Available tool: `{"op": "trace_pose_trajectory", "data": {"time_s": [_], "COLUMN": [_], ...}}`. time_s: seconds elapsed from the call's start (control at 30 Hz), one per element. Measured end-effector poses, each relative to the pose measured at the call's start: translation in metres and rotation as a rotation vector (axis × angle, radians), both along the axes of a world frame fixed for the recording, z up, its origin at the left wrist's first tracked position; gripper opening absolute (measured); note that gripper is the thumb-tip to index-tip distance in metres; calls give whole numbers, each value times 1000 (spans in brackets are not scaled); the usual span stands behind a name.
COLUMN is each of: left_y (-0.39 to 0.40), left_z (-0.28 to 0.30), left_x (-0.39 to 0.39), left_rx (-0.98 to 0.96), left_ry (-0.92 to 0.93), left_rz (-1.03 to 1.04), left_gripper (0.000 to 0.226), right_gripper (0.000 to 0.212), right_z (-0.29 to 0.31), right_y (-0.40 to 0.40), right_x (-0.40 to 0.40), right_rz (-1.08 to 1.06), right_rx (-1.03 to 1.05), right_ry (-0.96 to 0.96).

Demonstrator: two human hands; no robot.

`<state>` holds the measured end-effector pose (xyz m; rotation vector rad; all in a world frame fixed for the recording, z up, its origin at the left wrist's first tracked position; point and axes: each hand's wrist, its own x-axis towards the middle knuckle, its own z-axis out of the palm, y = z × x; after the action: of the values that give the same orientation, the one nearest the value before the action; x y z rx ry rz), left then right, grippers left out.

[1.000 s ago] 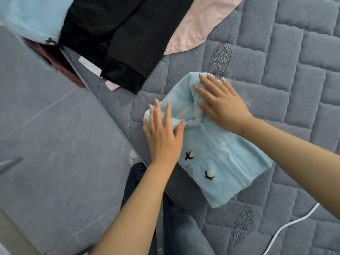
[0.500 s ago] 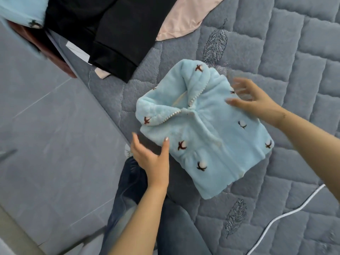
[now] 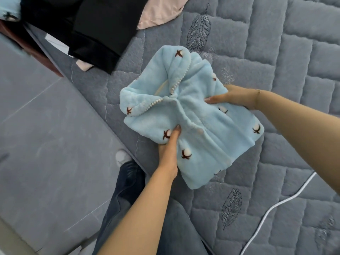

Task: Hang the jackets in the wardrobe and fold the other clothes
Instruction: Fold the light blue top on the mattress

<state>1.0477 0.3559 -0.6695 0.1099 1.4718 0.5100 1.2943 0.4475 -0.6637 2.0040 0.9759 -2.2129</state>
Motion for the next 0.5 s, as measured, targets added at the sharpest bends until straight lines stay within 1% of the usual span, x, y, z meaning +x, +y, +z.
{"op": "trace_pose_trajectory", "data": {"time_s": [0.07,0.13,0.2,0.33,0.37,0.43,0.5], "left_y": [2,7,15,38,45,59,74], "left_z": [6,18,35,88,106,138,182], "left_x": [-3,-13,-31,-85,-105,-145,-192], "left_rx": [11,39,93,205,237,296,350], "left_ry": [8,21,23,-38,-35,-45,-78], "left_rz": [47,72,46,-64,-87,-124,-154], "left_gripper": [47,48,49,55,57,56,53], "right_gripper": [52,46,41,33,34,44,50], "right_z": [8,24,50,114,131,161,201], "right_y": [-9,-19,-26,-33,-33,-30,-21], "right_x": [-5,-13,-27,-78,-97,-133,-176], "right_rz": [-126,-223,-309,-457,-466,-466,-422], "right_rx": [60,114,183,313,334,352,353], "right_ry": [-57,-73,-74,-39,-23,9,39]}}
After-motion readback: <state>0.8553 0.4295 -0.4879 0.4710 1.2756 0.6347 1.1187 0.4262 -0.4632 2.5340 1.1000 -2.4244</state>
